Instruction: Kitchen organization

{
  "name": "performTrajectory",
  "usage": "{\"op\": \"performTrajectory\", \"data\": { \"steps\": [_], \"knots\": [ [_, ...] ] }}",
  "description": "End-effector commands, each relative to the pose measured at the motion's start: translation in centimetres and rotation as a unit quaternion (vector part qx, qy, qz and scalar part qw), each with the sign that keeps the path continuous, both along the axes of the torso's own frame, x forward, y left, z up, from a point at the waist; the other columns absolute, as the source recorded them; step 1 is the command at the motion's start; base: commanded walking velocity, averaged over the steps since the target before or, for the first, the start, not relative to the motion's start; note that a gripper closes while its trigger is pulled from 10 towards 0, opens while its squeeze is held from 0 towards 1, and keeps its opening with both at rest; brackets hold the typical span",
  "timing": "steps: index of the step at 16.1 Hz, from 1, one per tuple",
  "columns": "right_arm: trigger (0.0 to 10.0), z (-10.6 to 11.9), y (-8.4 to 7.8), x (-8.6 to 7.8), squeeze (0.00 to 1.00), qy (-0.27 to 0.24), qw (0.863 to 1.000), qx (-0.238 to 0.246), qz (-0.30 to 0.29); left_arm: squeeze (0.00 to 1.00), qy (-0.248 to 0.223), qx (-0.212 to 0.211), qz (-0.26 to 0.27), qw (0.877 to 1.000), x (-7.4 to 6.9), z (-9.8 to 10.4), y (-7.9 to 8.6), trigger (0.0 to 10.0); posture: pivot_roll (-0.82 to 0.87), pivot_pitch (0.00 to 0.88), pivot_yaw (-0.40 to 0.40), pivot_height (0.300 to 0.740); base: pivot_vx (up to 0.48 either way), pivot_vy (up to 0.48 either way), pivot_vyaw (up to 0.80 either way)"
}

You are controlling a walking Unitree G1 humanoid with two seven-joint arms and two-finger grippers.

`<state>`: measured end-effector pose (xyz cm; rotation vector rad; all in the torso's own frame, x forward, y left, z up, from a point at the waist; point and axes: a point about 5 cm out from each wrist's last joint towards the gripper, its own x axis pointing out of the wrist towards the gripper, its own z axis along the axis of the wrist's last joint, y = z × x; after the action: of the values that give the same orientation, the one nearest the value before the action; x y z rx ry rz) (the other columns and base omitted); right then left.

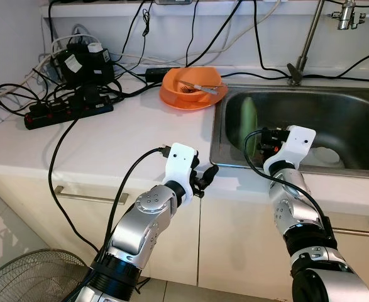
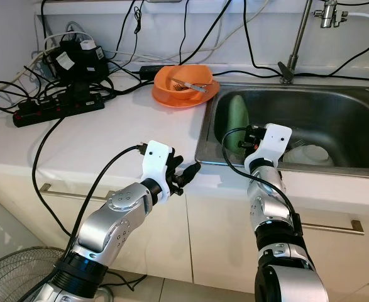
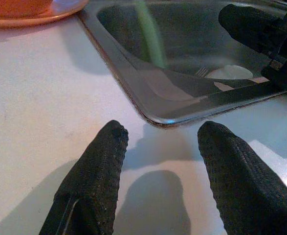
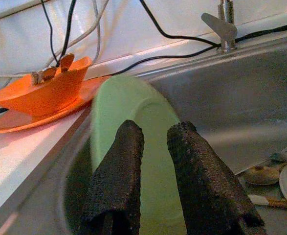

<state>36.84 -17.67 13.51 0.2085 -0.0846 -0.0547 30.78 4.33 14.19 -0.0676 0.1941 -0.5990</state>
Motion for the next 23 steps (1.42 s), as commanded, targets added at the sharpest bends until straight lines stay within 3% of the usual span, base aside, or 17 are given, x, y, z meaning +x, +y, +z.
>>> {"op": "performTrajectory", "data": {
  "steps": [1, 3, 6, 8, 12, 14, 18, 23],
  "knots": [
    [10.0, -1.0, 0.4, -0.2, 0.0, 0.024, 1.0, -0.001, 0.011, 0.0, -0.002, 0.001, 0.007, 1.0, 0.0, 0.0, 0.4, 10.0, 0.06, 0.0, 0.073, 0.74, 0.0, 0.0, 0.0],
    [10.0, -1.0, 0.3, -0.2, 0.0, 0.022, 1.0, -0.001, 0.011, 0.0, -0.002, 0.0, 0.009, 1.0, 0.0, -0.1, 0.5, 10.0, 0.06, 0.0, 0.073, 0.74, 0.0, 0.0, 0.0],
    [10.0, 0.8, 0.4, -0.4, 0.0, -0.031, 0.999, -0.026, 0.011, 0.0, -0.058, 0.008, 0.08, 0.995, 0.9, 0.0, 1.7, 10.0, 0.05, 0.0, 0.073, 0.74, 0.0, 0.0, 0.0],
    [10.0, 1.7, 0.4, -0.8, 0.0, -0.057, 0.997, -0.042, 0.007, 0.0, -0.073, 0.009, 0.095, 0.993, 1.4, 0.2, 2.2, 10.0, 0.04, 0.0, 0.073, 0.74, 0.0, 0.0, 0.0],
    [10.0, 2.3, 0.0, -1.8, 0.0, -0.085, 0.995, -0.059, -0.007, 0.0, -0.083, -0.021, 0.121, 0.989, 1.6, 0.4, 2.5, 10.0, 0.04, 0.001, 0.073, 0.74, 0.0, 0.0, 0.0],
    [10.0, 2.5, 0.3, -2.3, 0.0, -0.095, 0.992, -0.079, -0.003, 0.0, -0.109, -0.023, 0.149, 0.982, 1.8, 0.7, 3.2, 10.0, 0.04, 0.002, 0.072, 0.74, 0.0, 0.0, 0.0],
    [10.0, 1.7, 0.9, -3.8, 0.0, -0.094, 0.992, -0.089, 0.007, 0.0, -0.179, -0.03, 0.203, 0.962, 2.0, 2.1, 4.8, 10.0, 0.03, 0.006, 0.073, 0.74, 0.0, 0.0, 0.0],
    [10.0, 1.0, 1.7, -4.5, 0.0, -0.08, 0.993, -0.083, 0.009, 0.0, -0.187, -0.021, 0.207, 0.96, 2.0, 1.7, 4.8, 10.0, 0.03, 0.011, 0.074, 0.74, 0.0, -0.339, 0.0]
  ]
}}
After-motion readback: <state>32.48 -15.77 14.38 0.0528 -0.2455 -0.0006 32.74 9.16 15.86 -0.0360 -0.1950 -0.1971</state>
